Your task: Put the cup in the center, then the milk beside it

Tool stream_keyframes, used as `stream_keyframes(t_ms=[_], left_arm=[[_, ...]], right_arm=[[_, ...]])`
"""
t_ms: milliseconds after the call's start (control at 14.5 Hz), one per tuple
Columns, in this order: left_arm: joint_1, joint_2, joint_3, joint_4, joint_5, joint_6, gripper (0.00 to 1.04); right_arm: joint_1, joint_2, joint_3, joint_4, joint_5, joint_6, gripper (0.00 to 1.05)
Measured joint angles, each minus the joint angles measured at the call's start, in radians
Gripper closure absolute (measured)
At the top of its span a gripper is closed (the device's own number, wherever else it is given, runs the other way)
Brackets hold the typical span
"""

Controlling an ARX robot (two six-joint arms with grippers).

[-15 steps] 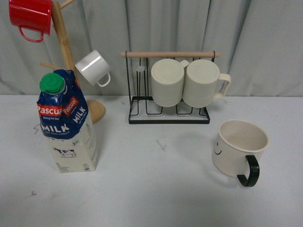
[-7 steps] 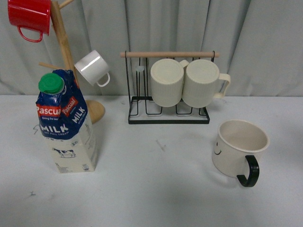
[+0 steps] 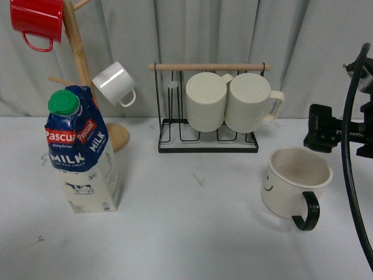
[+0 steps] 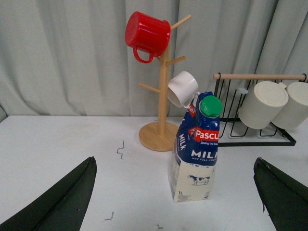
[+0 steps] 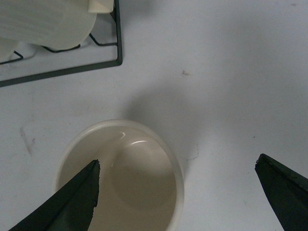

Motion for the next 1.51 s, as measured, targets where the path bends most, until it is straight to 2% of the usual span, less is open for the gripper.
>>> stream_keyframes(t_ms=[275,344,482,757,826,1032,1307,1445,1514], left_arm=[[0.000,0.000,0.000,0.000,0.000,0.000,0.07],[0.000,0.000,0.000,0.000,0.000,0.000,0.07],[0.000,0.000,0.000,0.000,0.000,0.000,0.07],[0.000,0.000,0.000,0.000,0.000,0.000,0.07],[0.000,0.000,0.000,0.000,0.000,0.000,0.07],[0.000,0.000,0.000,0.000,0.000,0.000,0.07],[0.000,0.000,0.000,0.000,0.000,0.000,0.07],[0.000,0.000,0.000,0.000,0.000,0.000,0.07],[0.000,0.000,0.000,0.000,0.000,0.000,0.07]], right_arm=[[0.026,0.109,0.100,-0.135,0.021,0.005,0.06],[0.024,0.123,0.101,-0.144,0.026,0.005,0.12],[0.018,0.125,0.101,-0.129,0.032,0.003,0.36],[0.017,0.119,0.116,-0.123,0.031,-0.010,0.91],[0.018,0.112,0.116,-0.127,0.023,-0.017,1.00],[0.054,0.026,0.105,-0.153,0.000,-0.020,1.02],[0.153,-0.053,0.080,-0.134,-0.012,0.010,1.02],[0.257,0.049,0.113,-0.073,0.000,0.107,1.02],[0.262,0.076,0.126,-0.066,-0.002,0.114,1.02]])
